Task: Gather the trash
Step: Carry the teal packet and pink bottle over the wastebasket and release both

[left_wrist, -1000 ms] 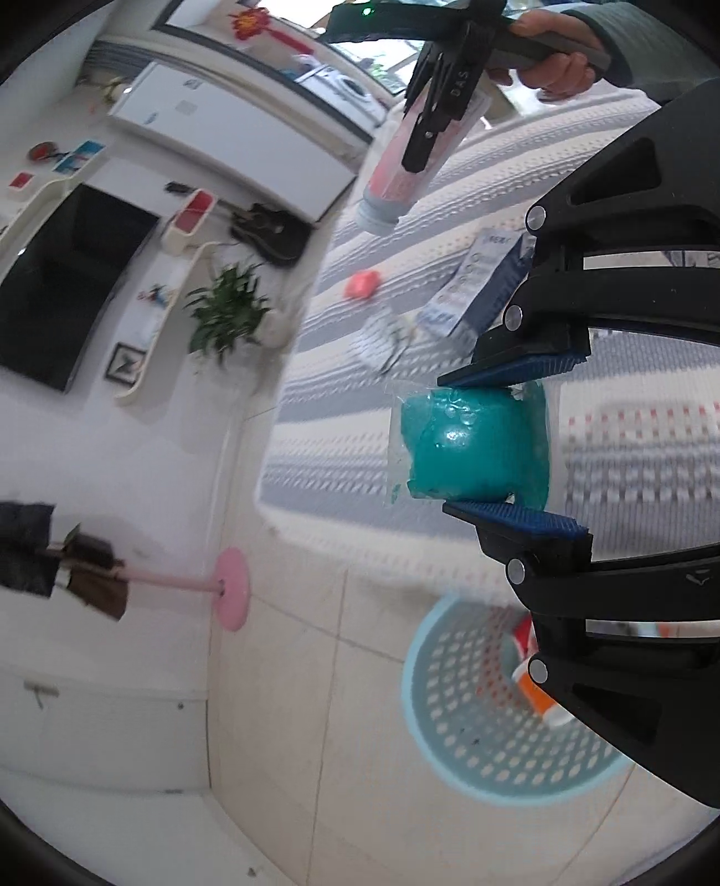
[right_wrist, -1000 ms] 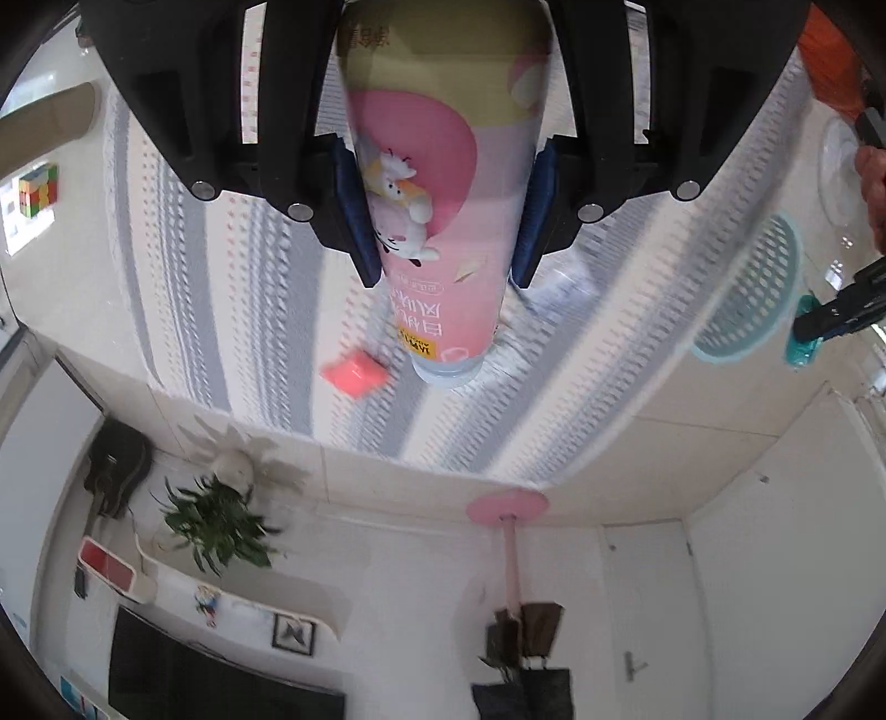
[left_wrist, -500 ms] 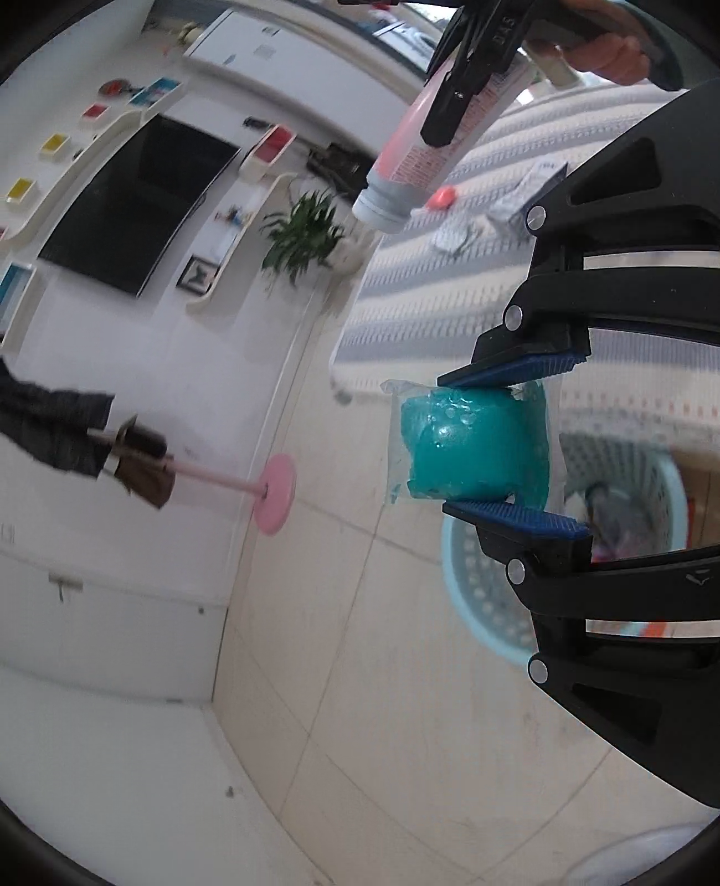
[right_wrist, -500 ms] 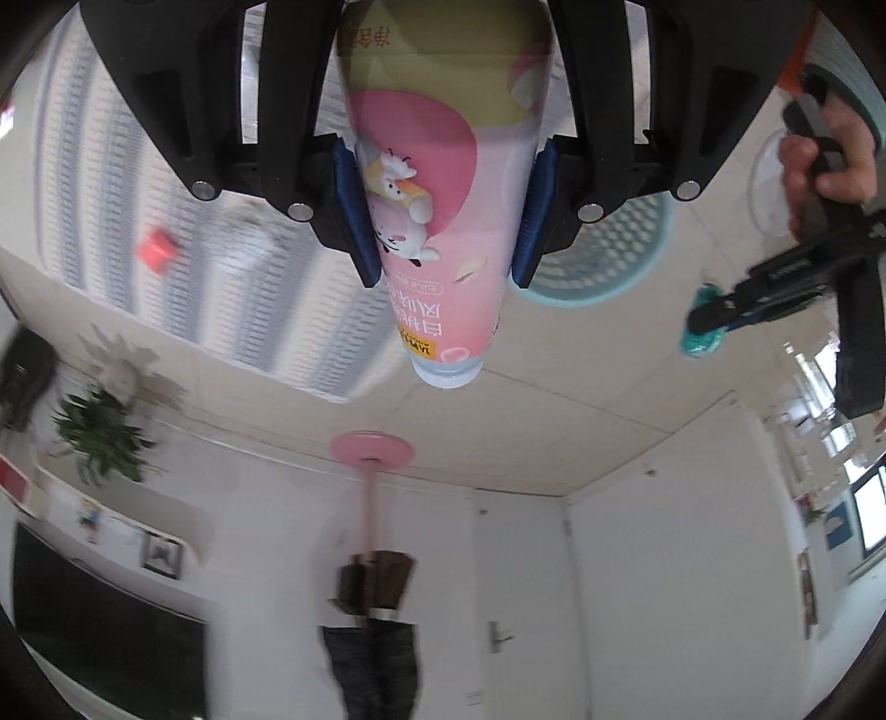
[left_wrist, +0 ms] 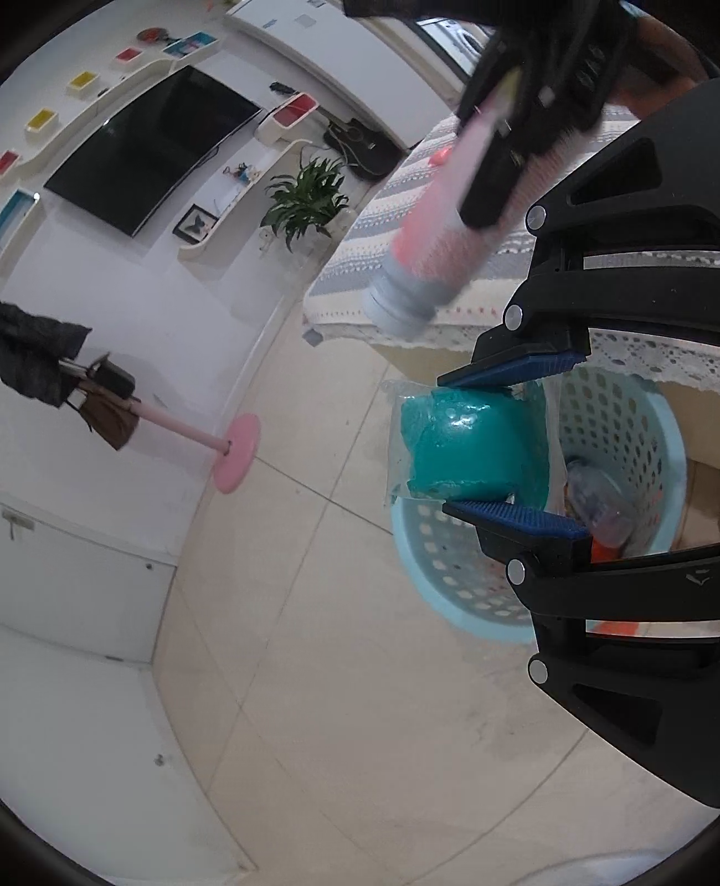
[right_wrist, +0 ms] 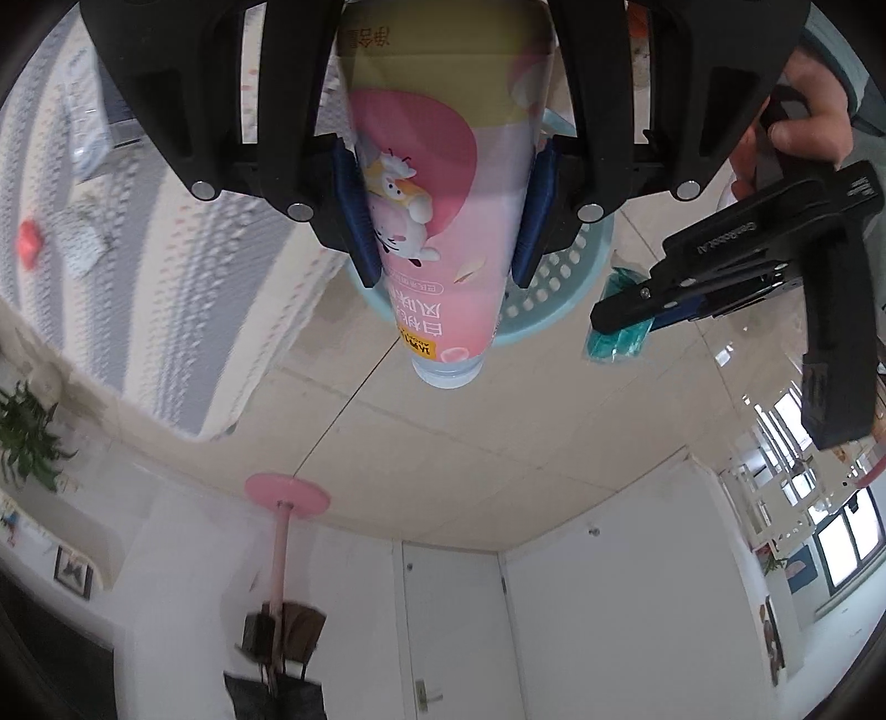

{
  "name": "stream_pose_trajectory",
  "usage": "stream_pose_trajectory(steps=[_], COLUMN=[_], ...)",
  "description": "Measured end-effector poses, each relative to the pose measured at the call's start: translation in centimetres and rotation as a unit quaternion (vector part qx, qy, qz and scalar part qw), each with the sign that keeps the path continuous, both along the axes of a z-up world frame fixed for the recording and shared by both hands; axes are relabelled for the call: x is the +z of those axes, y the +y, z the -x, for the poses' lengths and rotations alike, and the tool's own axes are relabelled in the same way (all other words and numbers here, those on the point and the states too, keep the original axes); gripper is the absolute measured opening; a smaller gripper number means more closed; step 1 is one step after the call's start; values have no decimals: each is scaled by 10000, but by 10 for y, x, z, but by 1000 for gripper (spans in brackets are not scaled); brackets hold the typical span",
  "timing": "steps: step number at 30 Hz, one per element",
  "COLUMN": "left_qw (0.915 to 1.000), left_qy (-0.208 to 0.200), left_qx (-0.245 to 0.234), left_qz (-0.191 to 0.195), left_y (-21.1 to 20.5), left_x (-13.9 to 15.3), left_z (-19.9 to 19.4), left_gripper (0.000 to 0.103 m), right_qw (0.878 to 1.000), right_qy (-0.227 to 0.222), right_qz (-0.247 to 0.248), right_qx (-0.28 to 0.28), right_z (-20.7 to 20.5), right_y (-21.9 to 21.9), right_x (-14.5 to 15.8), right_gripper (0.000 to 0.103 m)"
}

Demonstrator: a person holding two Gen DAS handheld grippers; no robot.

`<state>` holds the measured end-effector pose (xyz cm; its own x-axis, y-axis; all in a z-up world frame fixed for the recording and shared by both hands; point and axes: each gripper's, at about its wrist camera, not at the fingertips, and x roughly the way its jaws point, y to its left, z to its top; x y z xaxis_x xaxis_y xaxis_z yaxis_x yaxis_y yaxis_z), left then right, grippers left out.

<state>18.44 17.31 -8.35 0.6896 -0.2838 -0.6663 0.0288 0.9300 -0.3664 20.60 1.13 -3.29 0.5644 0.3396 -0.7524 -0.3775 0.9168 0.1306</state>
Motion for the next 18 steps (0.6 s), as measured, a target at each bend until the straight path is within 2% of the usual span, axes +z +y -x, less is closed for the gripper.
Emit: stream_pose_trajectory(steps=[7, 9, 14, 18], left_qw=[9999, 9999, 9999, 9998], left_qy=[102, 101, 95, 156], left_qx=[-30, 18, 71, 116], left_qz=[-90, -102, -53, 52], left_y=[-5, -3, 1, 4], left_x=[-8, -9, -9, -17], left_z=[-11, -12, -10, -12], left_gripper=[38, 48, 53, 53], right_qw=[9992, 9990, 9992, 9988], right_qy=[381, 433, 379, 446], right_qz=[-80, -59, -38, -83], right_qx=[-49, -61, -136, -198], right_z=[-20, -23, -25, -25], right_y=[17, 20, 20, 14], right_x=[-41, -49, -54, -58], right_gripper=[46, 46, 46, 46])
